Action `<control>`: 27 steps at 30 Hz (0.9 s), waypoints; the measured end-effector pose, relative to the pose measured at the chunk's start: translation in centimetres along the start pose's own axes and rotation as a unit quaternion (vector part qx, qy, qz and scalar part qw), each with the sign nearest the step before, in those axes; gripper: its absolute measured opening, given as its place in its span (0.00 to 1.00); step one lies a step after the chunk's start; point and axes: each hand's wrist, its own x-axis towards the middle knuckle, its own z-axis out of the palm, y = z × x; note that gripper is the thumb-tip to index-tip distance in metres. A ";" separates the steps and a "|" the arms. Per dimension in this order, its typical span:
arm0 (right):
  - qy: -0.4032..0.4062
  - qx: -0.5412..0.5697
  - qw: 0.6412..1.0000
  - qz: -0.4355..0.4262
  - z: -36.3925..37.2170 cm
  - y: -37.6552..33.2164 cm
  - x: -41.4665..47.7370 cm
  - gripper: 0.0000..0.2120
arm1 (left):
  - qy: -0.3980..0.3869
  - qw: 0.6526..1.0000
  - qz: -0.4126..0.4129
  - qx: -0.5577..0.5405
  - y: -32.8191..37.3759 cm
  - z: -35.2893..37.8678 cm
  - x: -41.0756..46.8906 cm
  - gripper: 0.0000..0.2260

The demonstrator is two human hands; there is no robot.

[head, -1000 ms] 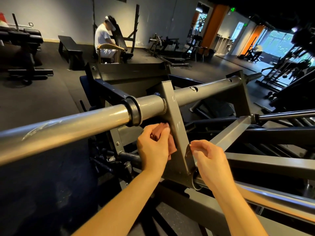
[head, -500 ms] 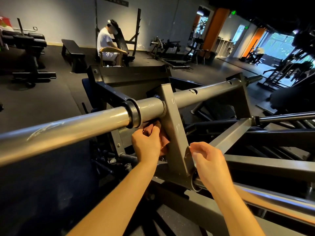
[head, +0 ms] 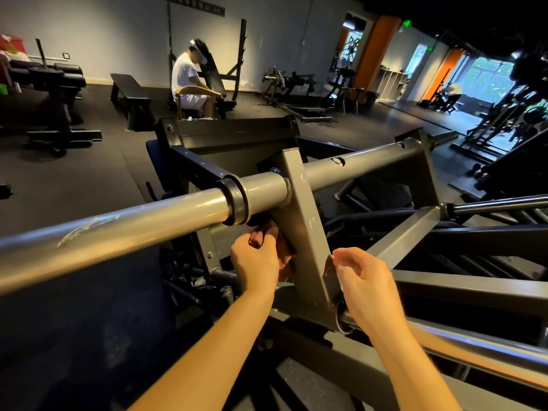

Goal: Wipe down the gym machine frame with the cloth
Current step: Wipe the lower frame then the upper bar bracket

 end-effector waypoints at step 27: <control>0.059 0.147 0.986 -0.043 -5.5 -2.4 -2.6 0.07 | -0.253 0.810 0.390 0.358 10.1 -3.1 -1.0 0.15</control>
